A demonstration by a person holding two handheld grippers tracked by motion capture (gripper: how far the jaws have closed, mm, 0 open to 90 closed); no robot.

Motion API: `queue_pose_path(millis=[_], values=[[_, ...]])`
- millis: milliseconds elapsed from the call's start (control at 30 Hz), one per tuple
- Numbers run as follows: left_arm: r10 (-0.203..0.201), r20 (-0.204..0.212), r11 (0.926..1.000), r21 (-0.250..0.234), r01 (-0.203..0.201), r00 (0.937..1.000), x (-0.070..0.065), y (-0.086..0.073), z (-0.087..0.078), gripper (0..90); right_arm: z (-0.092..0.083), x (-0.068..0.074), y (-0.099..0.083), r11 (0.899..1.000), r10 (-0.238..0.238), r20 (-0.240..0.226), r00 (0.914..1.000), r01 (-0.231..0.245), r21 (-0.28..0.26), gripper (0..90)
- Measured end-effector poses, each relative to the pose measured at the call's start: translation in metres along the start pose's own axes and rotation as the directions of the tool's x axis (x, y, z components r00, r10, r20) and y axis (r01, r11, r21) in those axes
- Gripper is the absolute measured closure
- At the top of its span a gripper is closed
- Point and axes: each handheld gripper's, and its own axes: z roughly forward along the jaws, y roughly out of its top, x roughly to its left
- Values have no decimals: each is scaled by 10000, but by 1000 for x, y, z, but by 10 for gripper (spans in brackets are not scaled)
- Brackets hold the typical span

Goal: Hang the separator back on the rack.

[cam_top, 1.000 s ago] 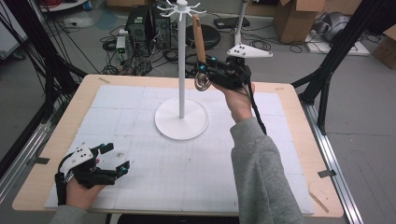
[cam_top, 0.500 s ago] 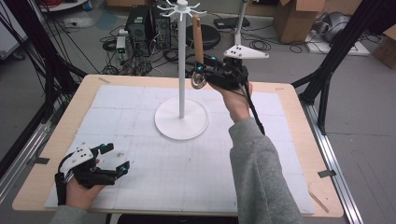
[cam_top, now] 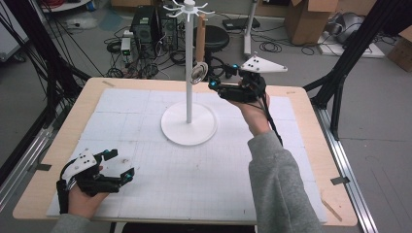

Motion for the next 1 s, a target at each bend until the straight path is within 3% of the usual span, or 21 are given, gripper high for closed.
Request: queue_pose_path(millis=[133,367,633,900,1000], values=[[-17,-32,10000,30,17,10000,1,0,0,17,-6,-3,-9,9996,-140,-160,9998,144,251,205],[-60,-82,10000,33,60,9999,2,-1,0,17,-12,-2,-23,9987,-111,-651,9978,143,482,148],[-125,-97,9999,49,126,9999,2,-1,1,17,-21,4,-36,9992,-155,-1162,9931,195,337,145],[-47,49,9999,105,47,10000,0,1,8,17,-32,10,-53,9979,-560,-1344,9893,600,257,145],[-112,44,9998,135,111,9999,1,1,9,17,-36,10,-58,9979,-492,-1452,9882,547,337,141]])
